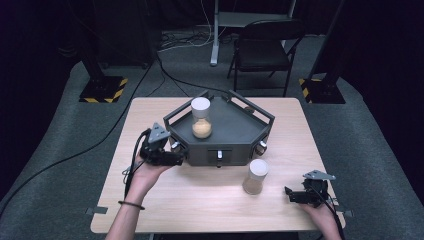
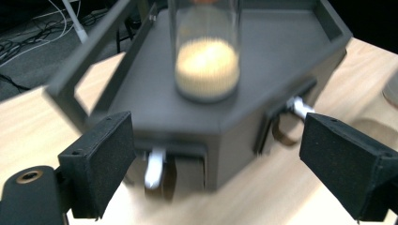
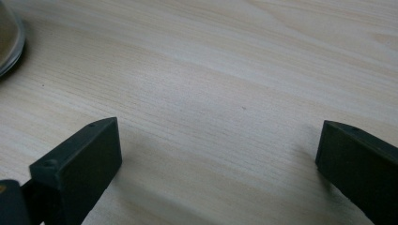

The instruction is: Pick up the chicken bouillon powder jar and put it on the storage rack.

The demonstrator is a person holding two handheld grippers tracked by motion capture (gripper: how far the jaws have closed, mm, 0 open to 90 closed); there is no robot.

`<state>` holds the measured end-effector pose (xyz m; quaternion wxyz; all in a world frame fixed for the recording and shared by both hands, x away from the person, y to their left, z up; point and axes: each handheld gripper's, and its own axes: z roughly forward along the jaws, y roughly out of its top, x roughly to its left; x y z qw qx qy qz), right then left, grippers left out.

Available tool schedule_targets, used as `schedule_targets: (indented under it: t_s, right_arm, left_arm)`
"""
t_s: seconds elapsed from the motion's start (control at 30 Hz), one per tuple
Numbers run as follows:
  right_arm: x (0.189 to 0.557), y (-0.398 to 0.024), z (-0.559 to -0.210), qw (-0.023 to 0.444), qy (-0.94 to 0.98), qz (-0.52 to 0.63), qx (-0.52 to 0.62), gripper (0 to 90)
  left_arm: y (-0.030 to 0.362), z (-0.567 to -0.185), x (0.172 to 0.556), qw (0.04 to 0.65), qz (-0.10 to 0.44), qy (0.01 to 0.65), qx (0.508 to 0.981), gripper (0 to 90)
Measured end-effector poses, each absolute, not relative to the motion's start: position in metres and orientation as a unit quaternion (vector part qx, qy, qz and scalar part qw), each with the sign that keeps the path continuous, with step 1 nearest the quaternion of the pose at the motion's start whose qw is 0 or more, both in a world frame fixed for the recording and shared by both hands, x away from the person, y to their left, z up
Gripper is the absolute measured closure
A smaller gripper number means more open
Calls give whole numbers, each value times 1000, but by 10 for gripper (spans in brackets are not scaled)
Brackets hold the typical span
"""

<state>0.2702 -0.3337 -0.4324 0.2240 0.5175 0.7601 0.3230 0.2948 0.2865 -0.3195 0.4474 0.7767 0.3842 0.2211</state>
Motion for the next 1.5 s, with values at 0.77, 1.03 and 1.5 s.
schedule_targets:
  t_s: [0.77, 1.03, 1.5]
  right_arm:
    - [270, -334, -432, 223, 761, 323, 516, 0]
    - [270, -333, -432, 223, 761, 323, 516, 0]
    - [270, -334, -432, 224, 762, 323, 515, 0]
  left_arm:
    - [346, -433, 255, 401, 210, 490, 745, 18]
    - [348, -438, 266, 368, 189, 505, 758, 22]
    - [335, -439, 269, 333, 211, 498, 773, 12]
